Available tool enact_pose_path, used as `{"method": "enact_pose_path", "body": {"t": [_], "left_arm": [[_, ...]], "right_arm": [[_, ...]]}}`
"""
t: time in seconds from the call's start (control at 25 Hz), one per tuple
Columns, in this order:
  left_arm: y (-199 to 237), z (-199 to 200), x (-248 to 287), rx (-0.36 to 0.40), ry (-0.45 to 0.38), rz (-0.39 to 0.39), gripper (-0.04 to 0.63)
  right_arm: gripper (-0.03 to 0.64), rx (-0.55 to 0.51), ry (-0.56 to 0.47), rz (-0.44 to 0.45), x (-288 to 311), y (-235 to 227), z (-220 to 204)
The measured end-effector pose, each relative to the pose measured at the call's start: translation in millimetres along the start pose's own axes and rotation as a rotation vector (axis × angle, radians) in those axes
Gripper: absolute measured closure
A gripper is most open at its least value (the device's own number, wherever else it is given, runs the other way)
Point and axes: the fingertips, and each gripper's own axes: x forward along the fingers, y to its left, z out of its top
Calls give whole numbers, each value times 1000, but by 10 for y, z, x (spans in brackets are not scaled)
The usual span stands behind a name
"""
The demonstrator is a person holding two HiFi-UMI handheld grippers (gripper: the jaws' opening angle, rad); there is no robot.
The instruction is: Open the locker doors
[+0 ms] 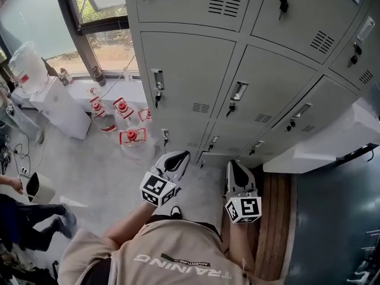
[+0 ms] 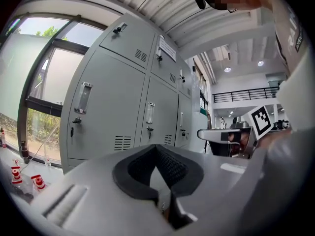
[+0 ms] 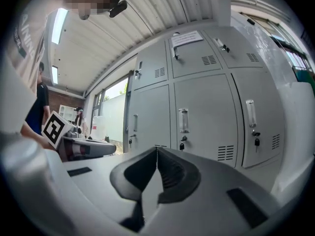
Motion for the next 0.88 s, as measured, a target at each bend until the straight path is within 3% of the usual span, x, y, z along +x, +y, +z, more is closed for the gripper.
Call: {"method": "enact_pose_path", "body": {"t": [0.24,0.44,0.88], "left_arm": [[215,-38,273,-20,23,-34,589],[271,-31,477,-29,25,-21,589],[505,56,913,-37,15,143,589]], "right_arm": [[606,-32,-32,-22,336,-152,222],[606,-89,-58,33,689,-341,458],[607,-107,-85,169,1360,-814,681]]}}
